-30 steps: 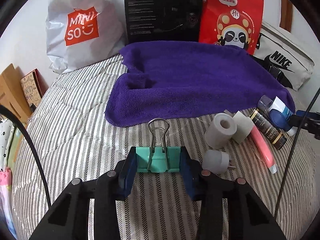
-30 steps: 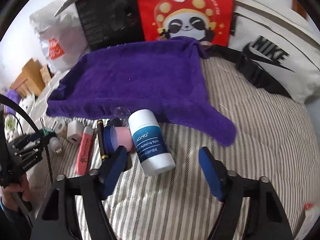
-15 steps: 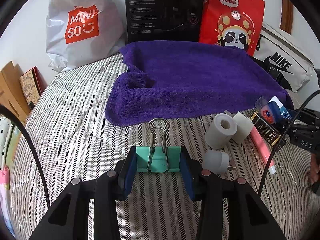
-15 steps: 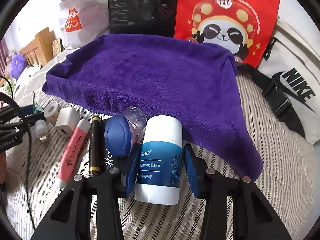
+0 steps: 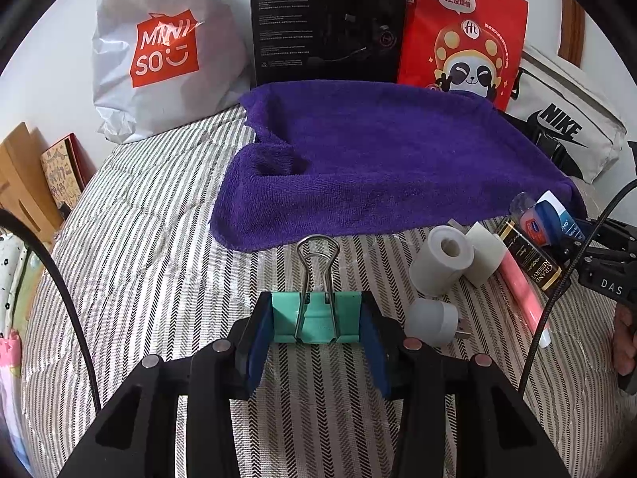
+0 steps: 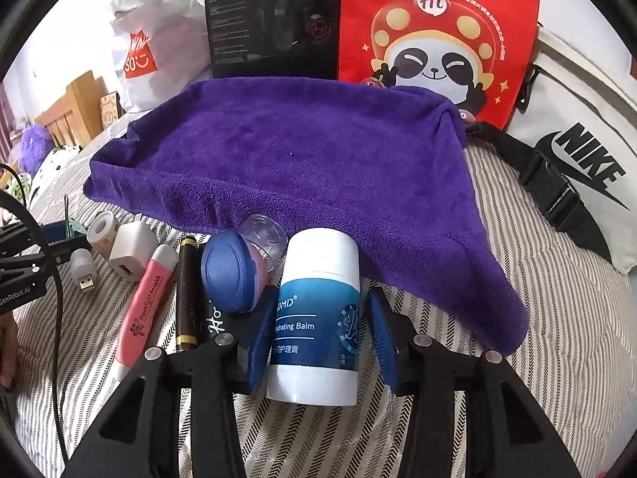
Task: Organize rigid objects
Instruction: 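Lift and carry the clip with the left tool while the right tool carries the balm onto the towel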
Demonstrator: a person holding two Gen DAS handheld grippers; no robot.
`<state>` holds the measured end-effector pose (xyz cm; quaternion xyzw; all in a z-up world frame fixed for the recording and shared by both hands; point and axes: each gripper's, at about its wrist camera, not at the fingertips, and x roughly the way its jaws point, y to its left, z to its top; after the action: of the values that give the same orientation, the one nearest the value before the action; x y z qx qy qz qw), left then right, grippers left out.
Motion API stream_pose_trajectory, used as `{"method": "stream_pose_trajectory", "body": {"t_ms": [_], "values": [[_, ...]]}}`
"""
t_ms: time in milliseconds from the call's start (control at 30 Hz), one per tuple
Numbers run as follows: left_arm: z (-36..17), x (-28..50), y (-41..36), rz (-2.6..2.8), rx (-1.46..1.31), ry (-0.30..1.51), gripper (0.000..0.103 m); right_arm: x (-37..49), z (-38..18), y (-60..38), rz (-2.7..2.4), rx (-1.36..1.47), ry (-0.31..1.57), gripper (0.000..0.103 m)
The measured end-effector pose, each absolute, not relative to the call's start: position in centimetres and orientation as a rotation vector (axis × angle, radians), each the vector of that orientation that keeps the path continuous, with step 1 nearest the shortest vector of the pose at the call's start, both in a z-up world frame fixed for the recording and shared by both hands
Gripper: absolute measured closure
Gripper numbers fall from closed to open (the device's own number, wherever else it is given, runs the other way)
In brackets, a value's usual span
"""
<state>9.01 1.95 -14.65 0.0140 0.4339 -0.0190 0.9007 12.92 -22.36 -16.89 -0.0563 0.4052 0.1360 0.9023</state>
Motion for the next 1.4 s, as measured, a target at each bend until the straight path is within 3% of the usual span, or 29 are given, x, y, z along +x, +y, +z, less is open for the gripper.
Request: {"method": "stream_pose_trajectory", "body": {"t_ms": [167, 233, 733, 1067, 1400], "values": [[-14.6, 9.0, 2.1, -0.047, 0.019, 0.896, 0.064, 12.8, -16.8, -22.3, 0.275, -0.121, 0.835, 0.059], [-14.6, 8.9, 2.2, -0.050, 0.010, 0.895, 0.064, 12.8, -16.6, -22.3, 0.269, -0.121, 0.848, 0.067], [-10.3, 8.1, 3.7, -0.105, -0.073, 0.891, 0.064, 10.1, -12.0, -24.1, 0.289, -0.051, 0.855, 0.067], [-4.6, 14.0, 3.5, -0.128, -0.025, 0.816, 0.064, 15.1, -4.6, -23.3, 0.318, -0.046, 0.750, 0.067], [-1.7, 21.5, 2.7, -0.190, -0.072, 0.787, 0.064, 23.1, -1.0, -23.5, 0.299, 0.026, 0.712, 0.067]]}}
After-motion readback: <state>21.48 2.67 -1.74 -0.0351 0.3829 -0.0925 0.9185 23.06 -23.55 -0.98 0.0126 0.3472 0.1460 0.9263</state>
